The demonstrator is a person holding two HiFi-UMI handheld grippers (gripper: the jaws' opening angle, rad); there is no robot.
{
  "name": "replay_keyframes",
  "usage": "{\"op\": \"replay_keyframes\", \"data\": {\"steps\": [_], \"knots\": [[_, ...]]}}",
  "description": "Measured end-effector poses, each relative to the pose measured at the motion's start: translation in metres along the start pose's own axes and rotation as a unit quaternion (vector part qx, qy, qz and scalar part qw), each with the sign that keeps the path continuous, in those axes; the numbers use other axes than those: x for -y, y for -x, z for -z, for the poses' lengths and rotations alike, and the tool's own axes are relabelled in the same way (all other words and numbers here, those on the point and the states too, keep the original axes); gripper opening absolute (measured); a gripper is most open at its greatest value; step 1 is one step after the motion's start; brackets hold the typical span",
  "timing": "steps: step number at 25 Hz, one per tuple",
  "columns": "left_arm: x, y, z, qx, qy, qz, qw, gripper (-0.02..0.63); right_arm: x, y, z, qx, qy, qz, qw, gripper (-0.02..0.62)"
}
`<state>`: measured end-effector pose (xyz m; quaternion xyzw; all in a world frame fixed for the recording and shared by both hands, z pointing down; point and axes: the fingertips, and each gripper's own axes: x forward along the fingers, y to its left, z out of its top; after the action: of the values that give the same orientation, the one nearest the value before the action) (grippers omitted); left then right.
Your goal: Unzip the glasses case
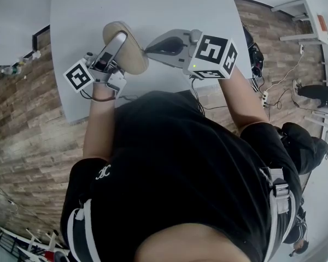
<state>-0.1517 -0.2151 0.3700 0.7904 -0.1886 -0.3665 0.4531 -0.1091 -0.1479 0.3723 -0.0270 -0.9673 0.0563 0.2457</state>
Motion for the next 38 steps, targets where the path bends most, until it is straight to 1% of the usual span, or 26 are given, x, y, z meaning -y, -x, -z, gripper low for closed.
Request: {"op": "replay_keyframes", "data": {"steps": [5,10,15,19,23,28,31,35,38], "knots": [[-0.005,0.0,-0.003,0.007,0.003,-0.009,0.9999,0.371,0.001,0.0,0.005,-0.005,-0.003,-0.002,1.0,0.017],[-0.014,0.007,-0.011,0.03,0.012,-0.025,0.9991,0.371,-0.005,-0.005,0.016,-0.02,0.001,0.002,1.0,0.017],[-0.019,0.009,-0.013,0.03,0.002,-0.048,0.9984,0.371,-0.005,-0.01,0.025,-0.025,-0.015,0.001,1.0,0.017],[-0.024,0.012,-0.015,0.042,-0.003,-0.067,0.9968,0.371,-0.006,-0.013,0.032,-0.032,-0.024,0.004,0.999,0.017],[-0.029,0.014,-0.012,0.04,-0.002,-0.078,0.9962,0.371,-0.006,-0.016,0.038,-0.034,-0.04,0.004,0.999,0.017],[-0.028,0.016,-0.013,0.056,-0.009,-0.092,0.9942,0.371,-0.014,-0.015,0.049,-0.046,-0.03,0.011,0.998,0.017],[-0.028,0.016,-0.013,0.059,-0.009,-0.096,0.9935,0.371,-0.015,-0.015,0.051,-0.042,-0.041,0.01,0.998,0.017],[-0.038,0.026,-0.021,0.093,0.022,-0.113,0.989,0.371,-0.013,-0.022,0.05,-0.039,-0.048,0.011,0.998,0.017],[-0.034,0.026,-0.026,0.113,0.021,-0.117,0.9865,0.371,-0.016,-0.02,0.049,-0.037,-0.044,0.011,0.998,0.017]]}}
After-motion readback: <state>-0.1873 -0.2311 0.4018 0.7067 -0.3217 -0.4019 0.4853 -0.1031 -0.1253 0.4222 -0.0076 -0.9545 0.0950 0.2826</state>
